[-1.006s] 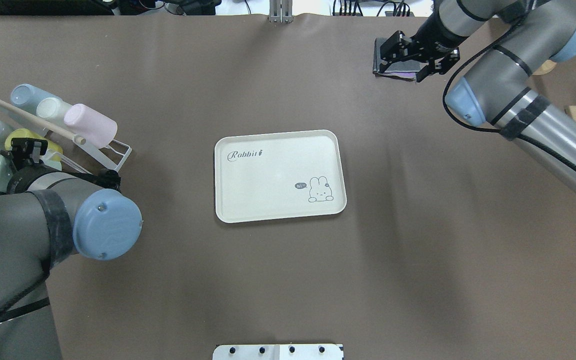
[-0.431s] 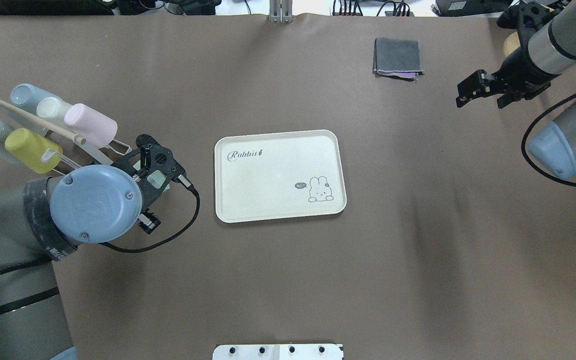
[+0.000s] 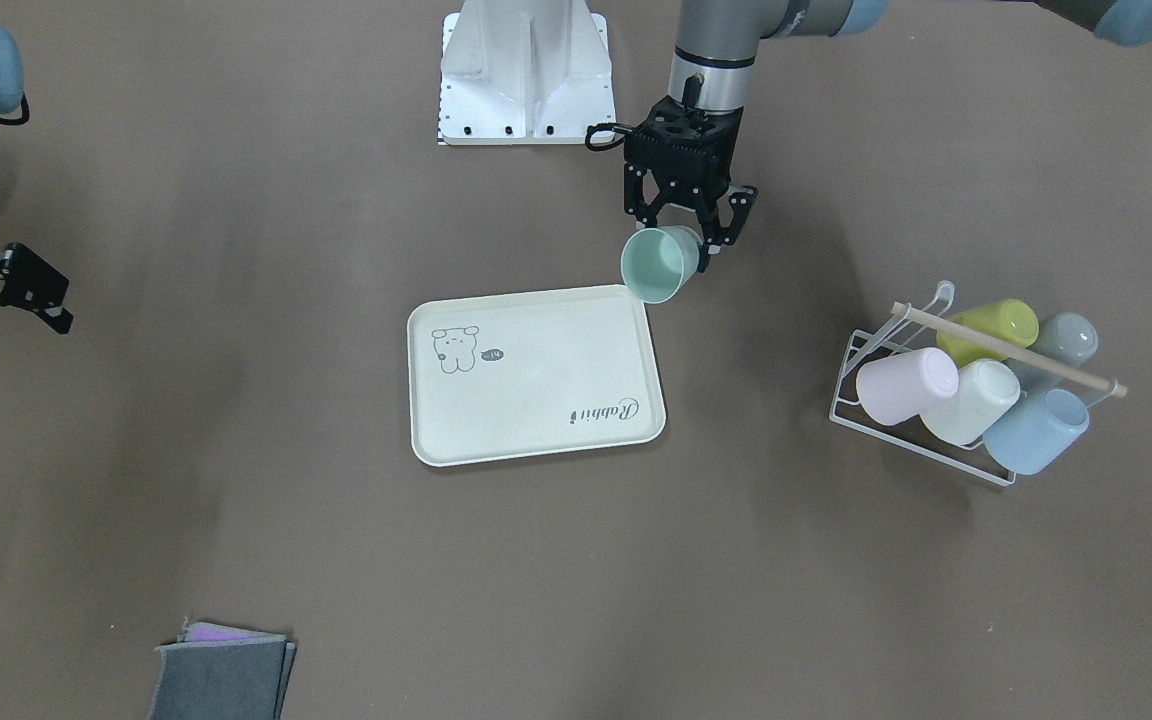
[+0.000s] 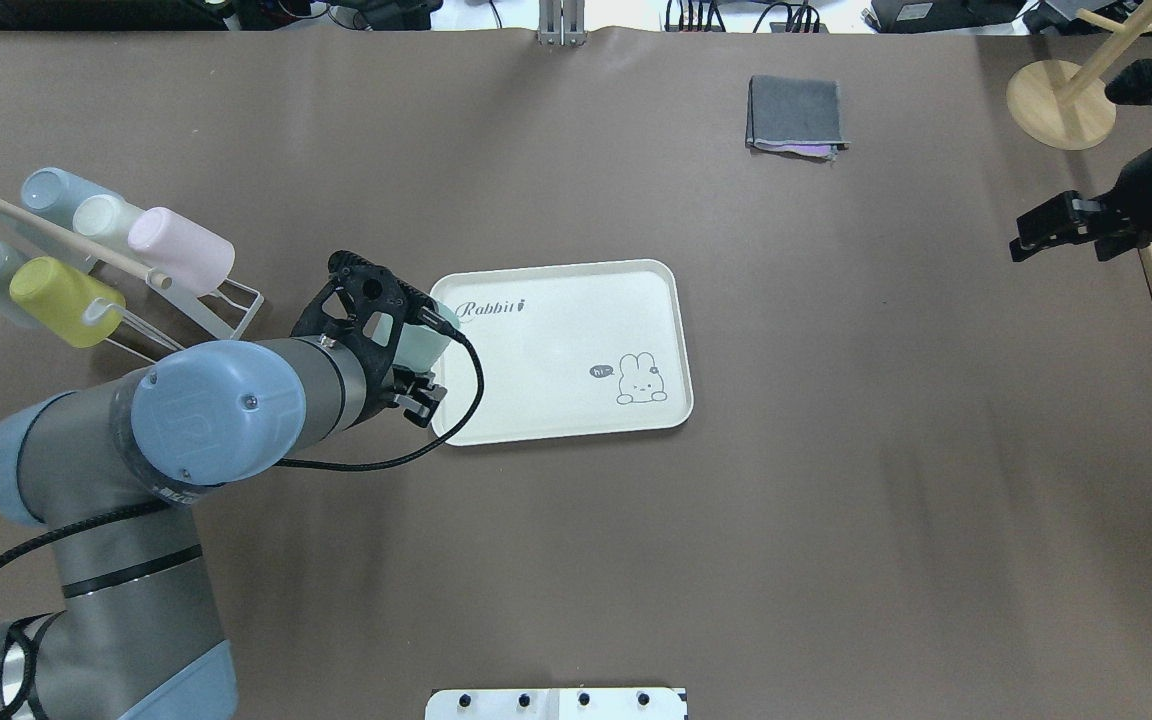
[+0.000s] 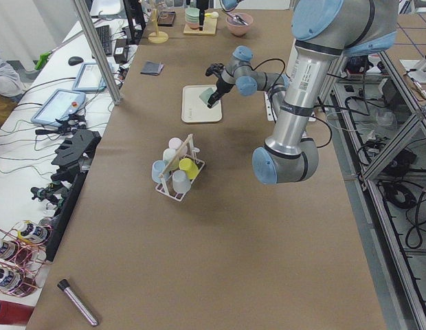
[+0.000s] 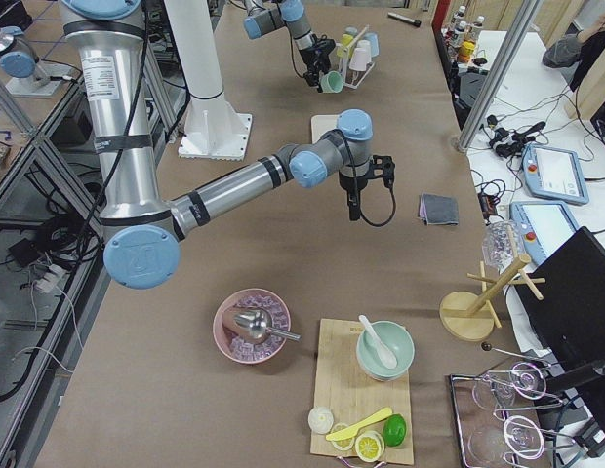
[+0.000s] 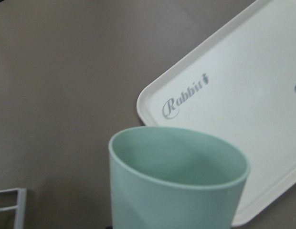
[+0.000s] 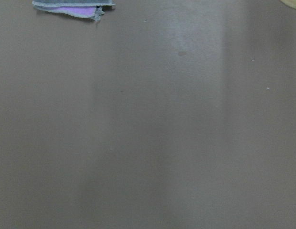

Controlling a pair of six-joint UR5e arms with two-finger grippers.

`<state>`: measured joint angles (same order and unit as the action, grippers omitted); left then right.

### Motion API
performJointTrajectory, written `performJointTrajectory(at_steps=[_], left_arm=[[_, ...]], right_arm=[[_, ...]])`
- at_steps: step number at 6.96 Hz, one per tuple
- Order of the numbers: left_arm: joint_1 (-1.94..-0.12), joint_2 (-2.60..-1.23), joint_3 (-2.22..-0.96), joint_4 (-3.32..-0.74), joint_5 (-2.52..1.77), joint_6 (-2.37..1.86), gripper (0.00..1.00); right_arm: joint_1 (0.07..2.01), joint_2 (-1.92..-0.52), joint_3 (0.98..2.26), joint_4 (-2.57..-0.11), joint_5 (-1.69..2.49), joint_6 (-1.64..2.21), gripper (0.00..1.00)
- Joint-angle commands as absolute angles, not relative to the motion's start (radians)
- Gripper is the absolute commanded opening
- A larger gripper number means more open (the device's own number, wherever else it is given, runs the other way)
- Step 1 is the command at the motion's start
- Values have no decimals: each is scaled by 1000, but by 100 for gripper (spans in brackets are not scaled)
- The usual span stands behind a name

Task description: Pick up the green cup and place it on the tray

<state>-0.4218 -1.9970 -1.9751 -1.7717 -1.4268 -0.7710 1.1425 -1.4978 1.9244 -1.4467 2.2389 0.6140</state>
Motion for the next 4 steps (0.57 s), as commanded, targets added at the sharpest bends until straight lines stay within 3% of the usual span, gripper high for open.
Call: performJointTrajectory(at_steps=[1,4], left_arm=[[-387,-2022,-1815,-2131,-1244,-848,16],[-267,-2083,-1682,-2220,-941,-938,16]], right_arm=[[1233,-1618,1934,-1450,2247,391,100],[1414,-1658,1911,-1591,2231,87,100]])
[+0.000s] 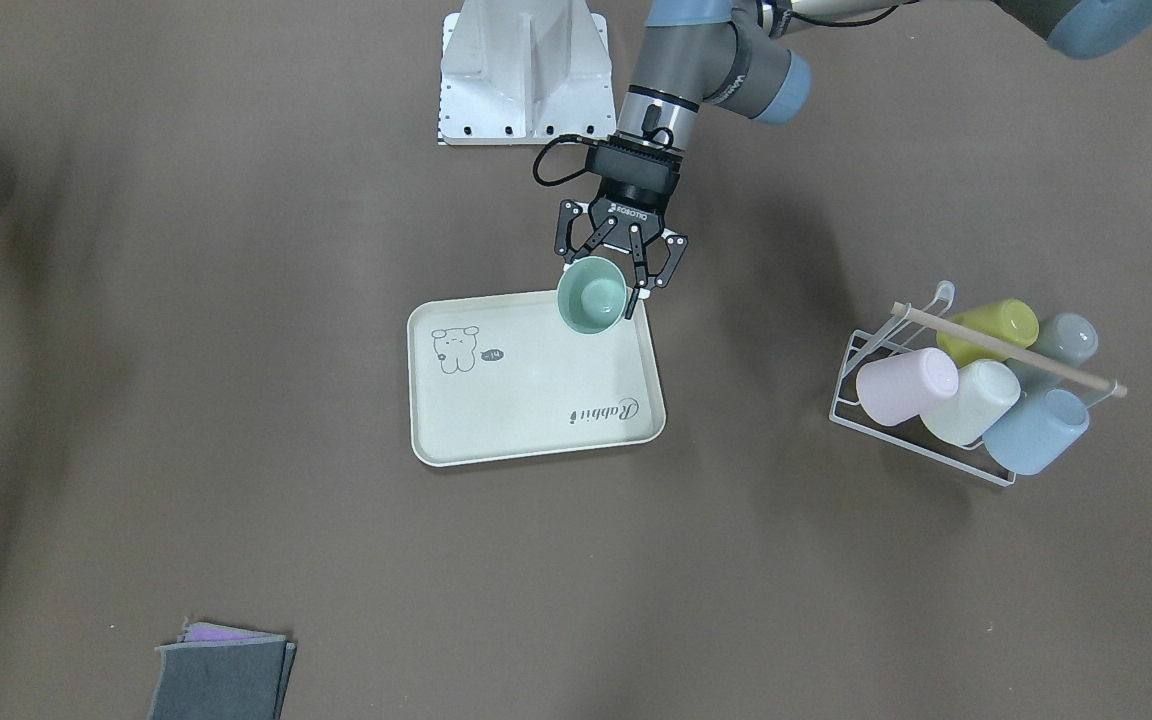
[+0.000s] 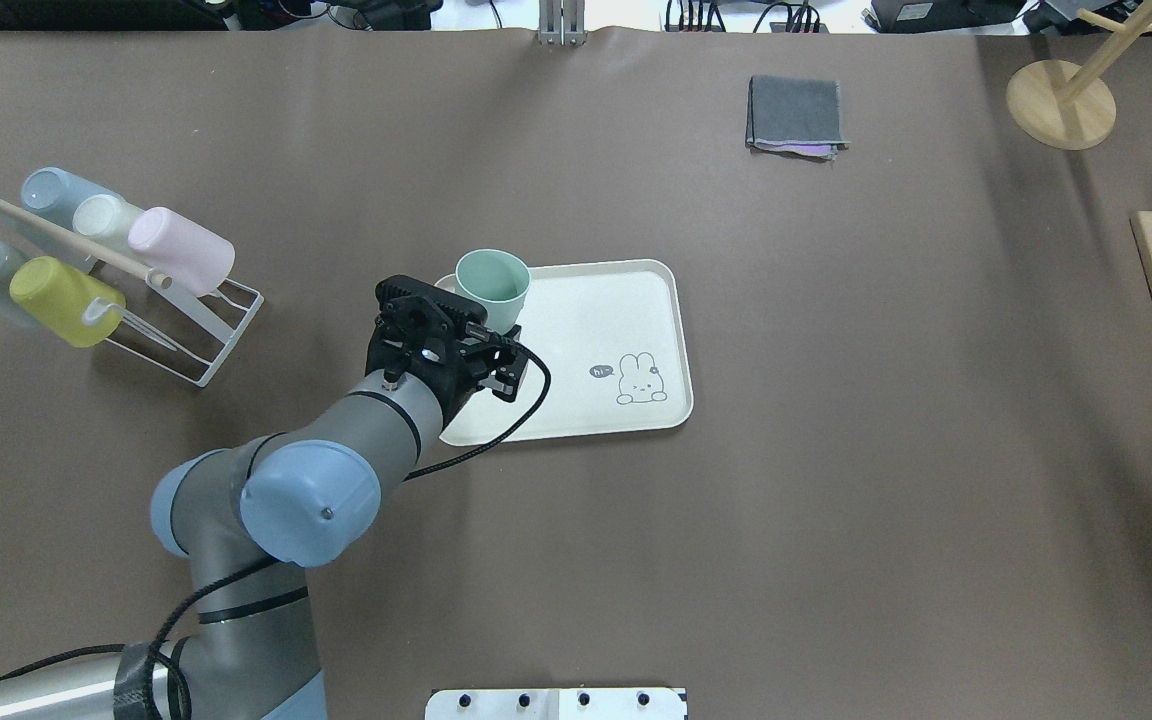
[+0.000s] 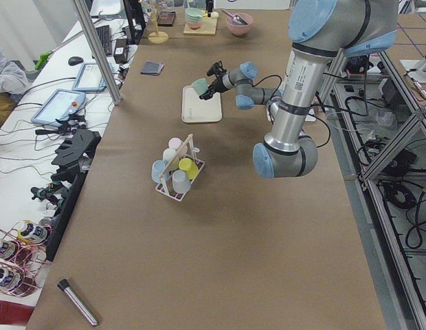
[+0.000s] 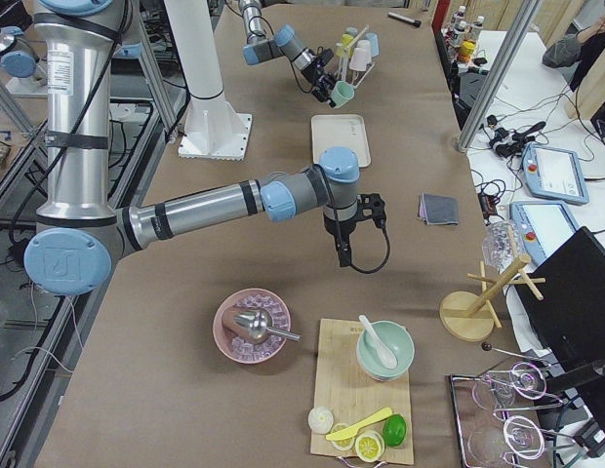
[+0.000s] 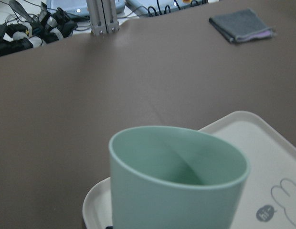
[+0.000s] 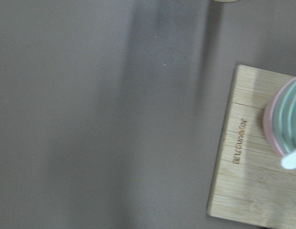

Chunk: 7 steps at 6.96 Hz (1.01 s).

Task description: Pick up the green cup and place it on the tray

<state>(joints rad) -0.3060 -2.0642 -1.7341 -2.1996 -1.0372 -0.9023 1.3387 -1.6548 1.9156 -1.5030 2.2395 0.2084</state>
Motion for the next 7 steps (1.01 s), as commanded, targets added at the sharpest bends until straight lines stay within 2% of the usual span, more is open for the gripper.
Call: performJointTrajectory(at_steps=[1,2,3,7], left_arm=[[-241,-2109,-1624,-2220,-867,-1072,16],[-239,-2115,-1587,-2233,-838,-1092,16],[-241,-2152,-1483,-2320,-822,-1130,16],[-239,-2204,-1378,-2400,-781,-1207,16]], right_arm=[[1458,-1664,1908,-1626,2232,83,100],[1492,-1690,1896,-1624,2232,83,100],[1509,-1704,1893,-1626,2232,83,100],[1534,-1715,1839,-1617,2241,86,100]])
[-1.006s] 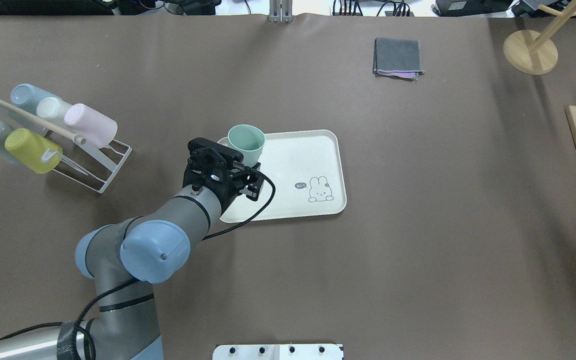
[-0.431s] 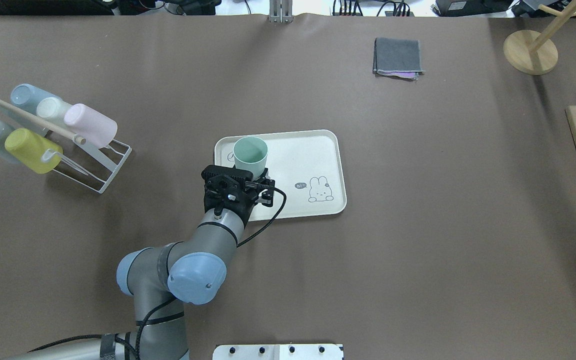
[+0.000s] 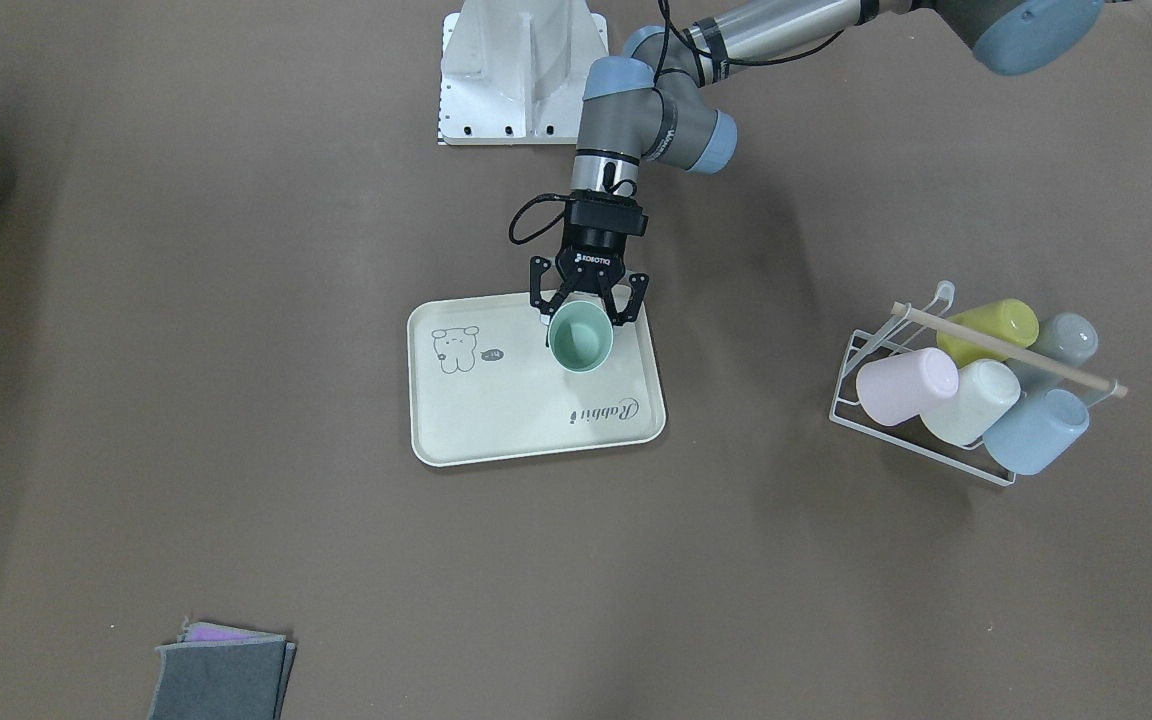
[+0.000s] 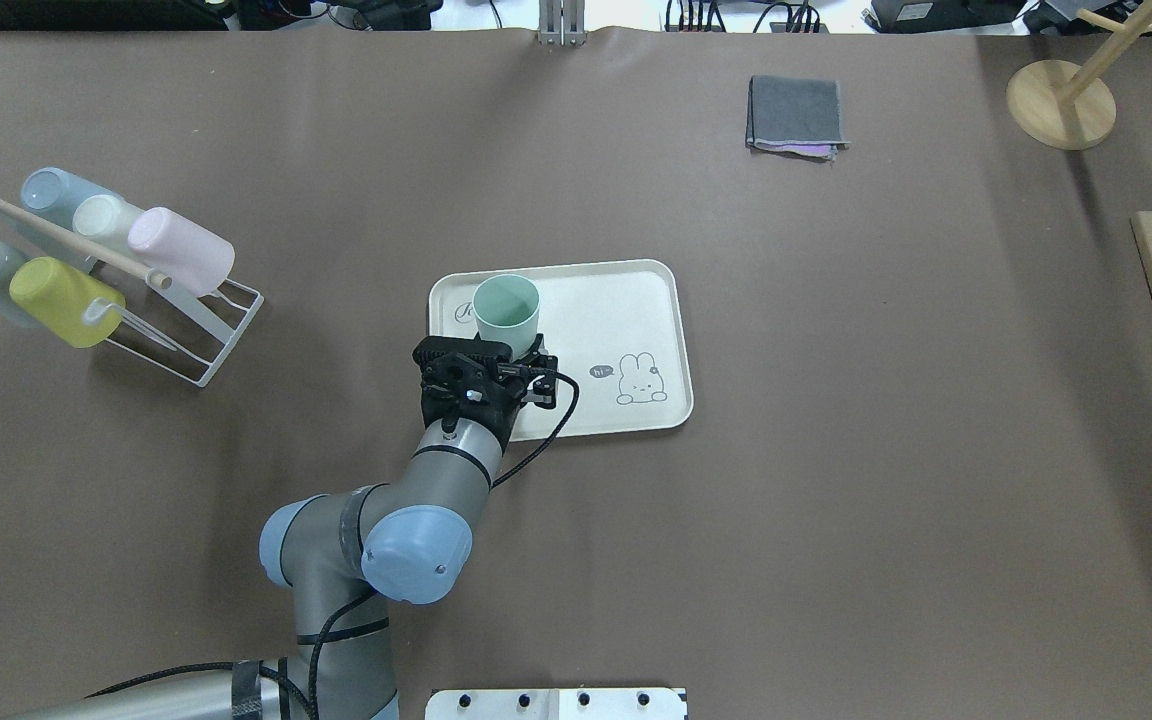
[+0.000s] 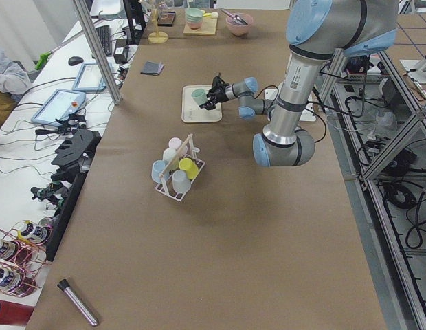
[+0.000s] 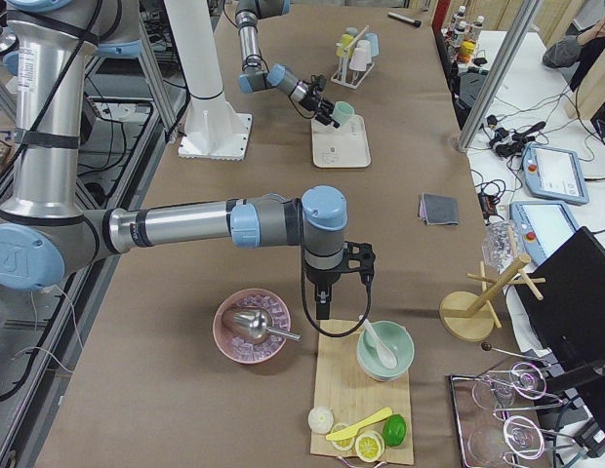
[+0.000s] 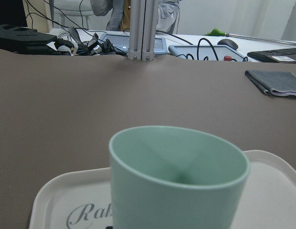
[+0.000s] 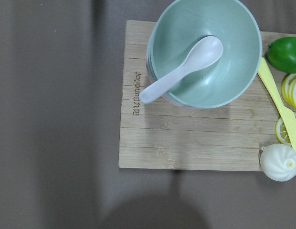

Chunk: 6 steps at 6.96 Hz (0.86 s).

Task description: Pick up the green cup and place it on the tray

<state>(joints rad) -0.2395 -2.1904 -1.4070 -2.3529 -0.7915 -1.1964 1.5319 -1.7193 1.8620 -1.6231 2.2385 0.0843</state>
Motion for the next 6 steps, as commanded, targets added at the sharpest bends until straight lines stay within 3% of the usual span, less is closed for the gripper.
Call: performJointTrajectory(at_steps=[1,6], left_arm=[[-239,-2212,-1359,-2416,-778,-1206,16],[-249,-2344,-1209,-2404,-741,-1183,16]], right_arm=[[1534,-1715,1839,-1615,2243,86,100],[1534,-1730,1838,-1615,2241,89,100]])
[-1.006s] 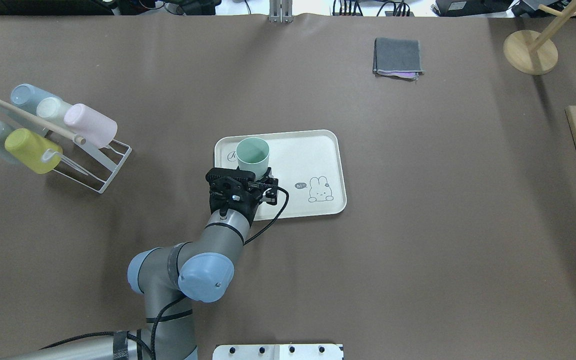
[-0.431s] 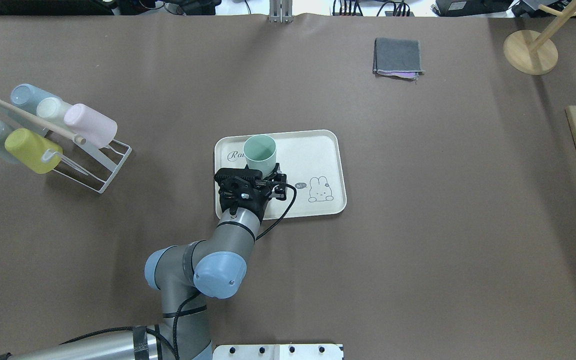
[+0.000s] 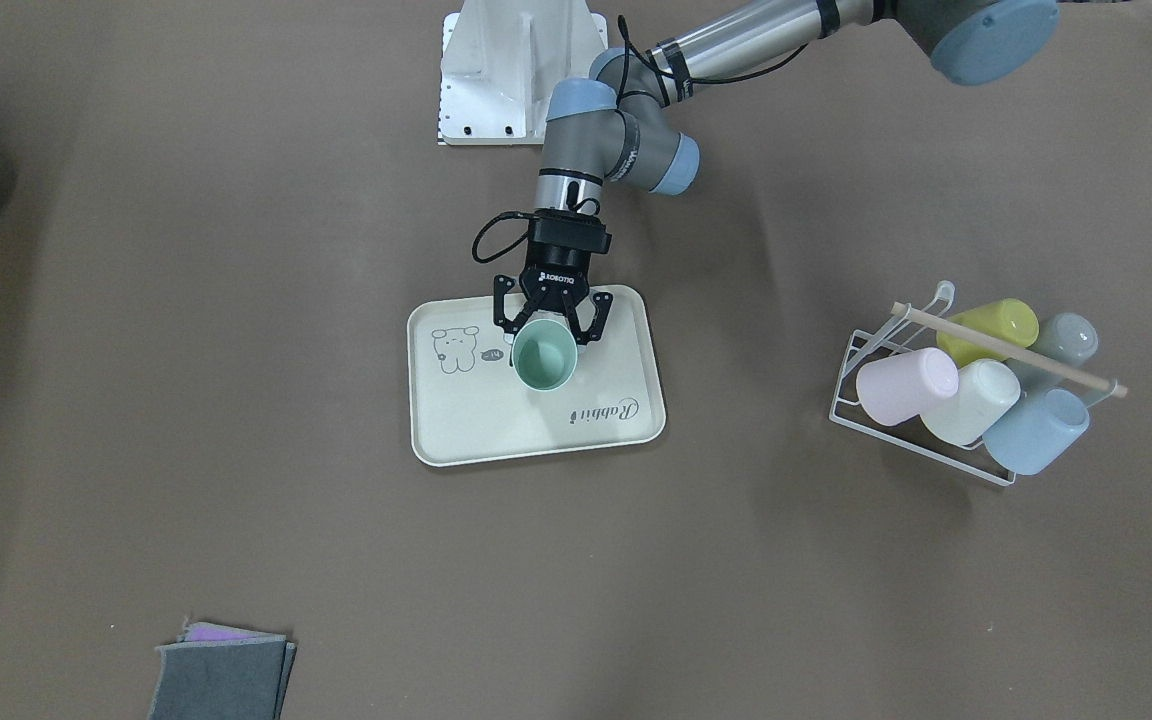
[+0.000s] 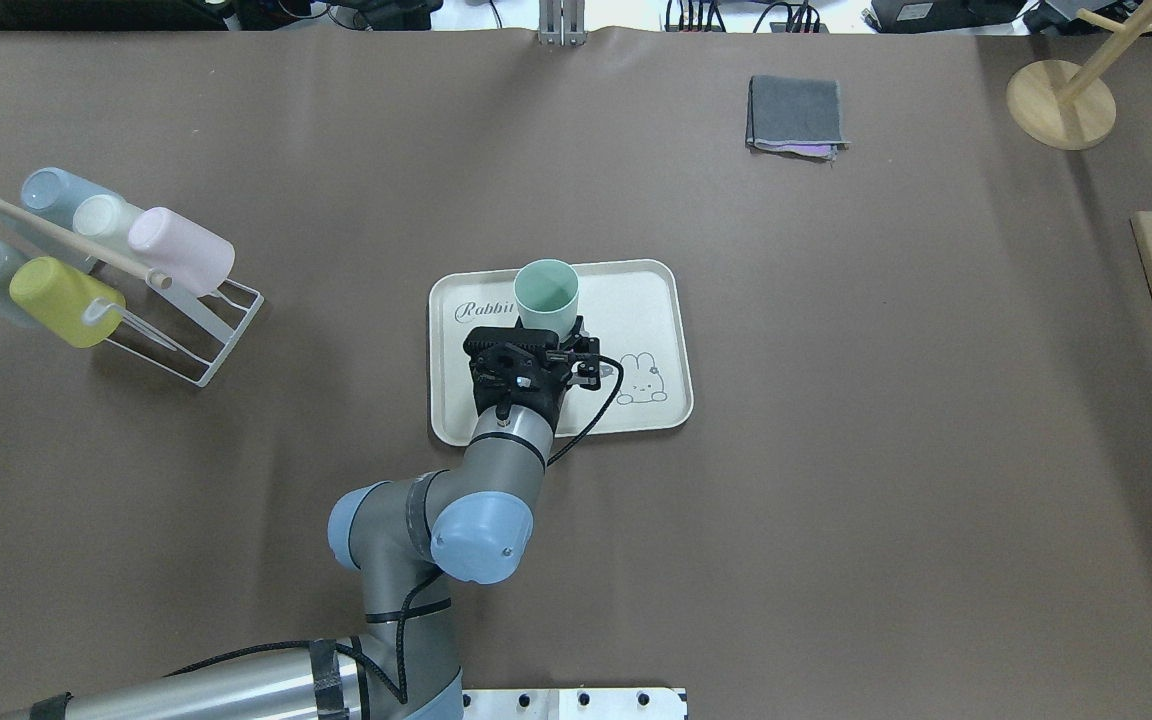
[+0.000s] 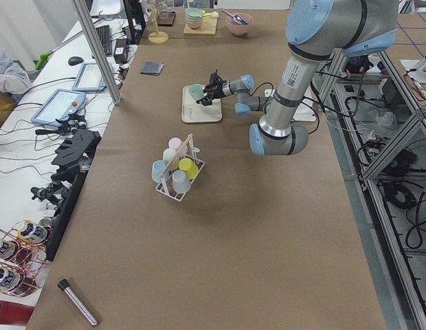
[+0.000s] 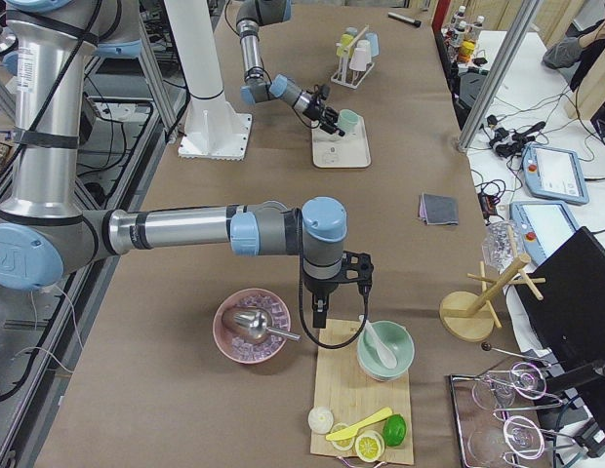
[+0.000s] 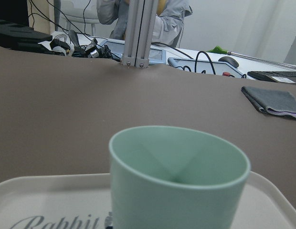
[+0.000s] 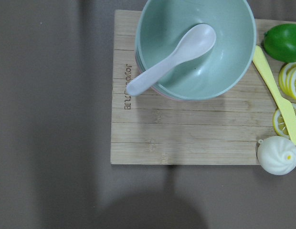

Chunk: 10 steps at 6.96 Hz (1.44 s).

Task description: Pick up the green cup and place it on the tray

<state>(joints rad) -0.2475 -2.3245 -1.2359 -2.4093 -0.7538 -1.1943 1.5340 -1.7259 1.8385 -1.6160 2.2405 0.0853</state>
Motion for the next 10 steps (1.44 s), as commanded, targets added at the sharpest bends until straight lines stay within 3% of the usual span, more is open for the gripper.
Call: performJointTrajectory(at_steps=[1,7,10], left_arm=[[-247,-2370,-1174,-2367,-680,-1161,17],[-216,-2375,-1103,-2353,-559,-1256,18],[-210,-2379,-1100,-2353,-558,-1272,31]], right_arm=[[1534,-1736,1838,-1614,2241,90,100],[1534,-1736,1824,-1614,2241,87,100],[1534,-1736,1824,-1614,2241,87,100]])
